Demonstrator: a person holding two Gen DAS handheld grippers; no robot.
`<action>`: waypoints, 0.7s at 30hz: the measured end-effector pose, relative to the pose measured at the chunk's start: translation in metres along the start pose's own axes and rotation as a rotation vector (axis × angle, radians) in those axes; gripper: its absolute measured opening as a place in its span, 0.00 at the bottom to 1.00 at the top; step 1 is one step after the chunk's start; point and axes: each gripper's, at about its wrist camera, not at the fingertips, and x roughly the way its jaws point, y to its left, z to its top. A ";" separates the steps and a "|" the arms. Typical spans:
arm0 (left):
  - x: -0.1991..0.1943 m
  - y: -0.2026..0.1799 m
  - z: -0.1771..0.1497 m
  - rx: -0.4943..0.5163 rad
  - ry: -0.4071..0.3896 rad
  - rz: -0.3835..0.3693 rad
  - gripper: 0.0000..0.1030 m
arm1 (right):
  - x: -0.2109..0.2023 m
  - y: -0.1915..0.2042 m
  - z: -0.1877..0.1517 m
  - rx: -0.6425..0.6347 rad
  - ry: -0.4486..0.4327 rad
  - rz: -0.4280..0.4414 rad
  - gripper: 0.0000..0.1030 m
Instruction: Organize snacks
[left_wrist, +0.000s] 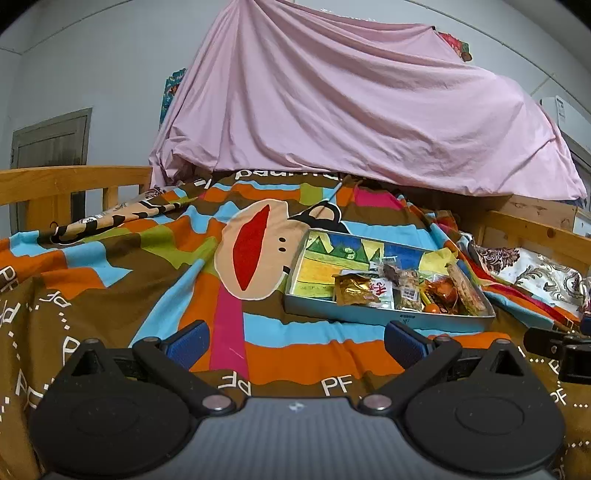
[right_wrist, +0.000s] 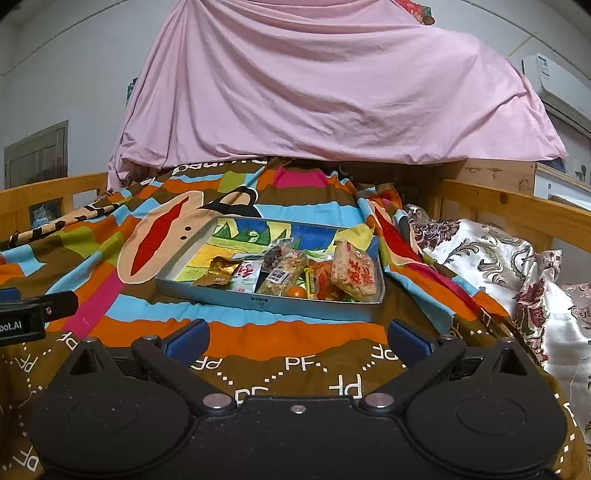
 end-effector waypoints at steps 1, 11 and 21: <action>0.000 0.000 -0.001 0.004 0.001 0.001 1.00 | 0.000 0.000 0.000 0.000 0.000 -0.001 0.99; 0.001 0.000 -0.004 0.013 0.003 0.005 1.00 | 0.001 0.000 -0.001 -0.002 0.005 0.001 0.99; 0.001 0.000 -0.003 0.013 0.005 0.006 1.00 | 0.002 0.001 -0.002 -0.005 0.008 0.002 0.99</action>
